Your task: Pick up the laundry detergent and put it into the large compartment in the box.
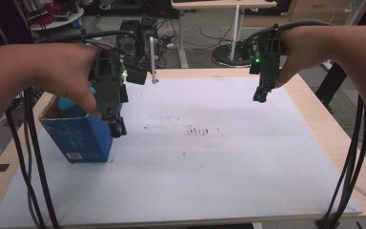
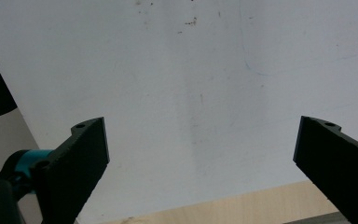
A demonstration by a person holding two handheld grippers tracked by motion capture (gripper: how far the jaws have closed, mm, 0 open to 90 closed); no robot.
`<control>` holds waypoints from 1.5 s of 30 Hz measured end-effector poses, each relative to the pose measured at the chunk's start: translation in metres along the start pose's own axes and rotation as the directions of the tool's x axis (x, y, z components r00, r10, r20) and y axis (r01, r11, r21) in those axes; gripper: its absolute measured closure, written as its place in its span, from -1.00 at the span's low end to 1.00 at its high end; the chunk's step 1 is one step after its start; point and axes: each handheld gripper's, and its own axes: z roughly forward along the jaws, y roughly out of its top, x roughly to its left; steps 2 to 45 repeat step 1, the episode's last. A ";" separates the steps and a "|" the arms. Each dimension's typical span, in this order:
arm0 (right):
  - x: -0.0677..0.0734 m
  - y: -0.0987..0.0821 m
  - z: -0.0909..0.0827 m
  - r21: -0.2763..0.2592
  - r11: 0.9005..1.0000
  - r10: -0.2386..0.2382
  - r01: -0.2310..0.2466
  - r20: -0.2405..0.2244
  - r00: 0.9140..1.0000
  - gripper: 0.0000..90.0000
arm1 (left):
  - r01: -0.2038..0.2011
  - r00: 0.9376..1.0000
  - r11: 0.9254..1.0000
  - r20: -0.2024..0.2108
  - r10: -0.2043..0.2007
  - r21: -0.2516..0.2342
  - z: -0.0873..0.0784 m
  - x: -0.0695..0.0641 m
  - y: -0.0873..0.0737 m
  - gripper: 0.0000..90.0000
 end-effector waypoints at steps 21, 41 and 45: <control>0.001 0.000 0.000 -0.001 1.000 -0.001 0.001 -0.006 1.000 -0.95 | 0.002 1.000 1.000 0.002 -0.002 -0.001 0.000 -0.001 0.000 -0.96; 0.001 0.000 0.000 -0.001 1.000 -0.001 0.001 -0.006 1.000 -0.95 | 0.002 1.000 1.000 0.002 -0.002 -0.001 0.000 -0.001 0.000 -0.96; 0.001 0.000 0.000 -0.001 1.000 -0.001 0.001 -0.006 1.000 -0.95 | 0.002 1.000 1.000 0.002 -0.002 -0.001 0.000 -0.001 0.000 -0.96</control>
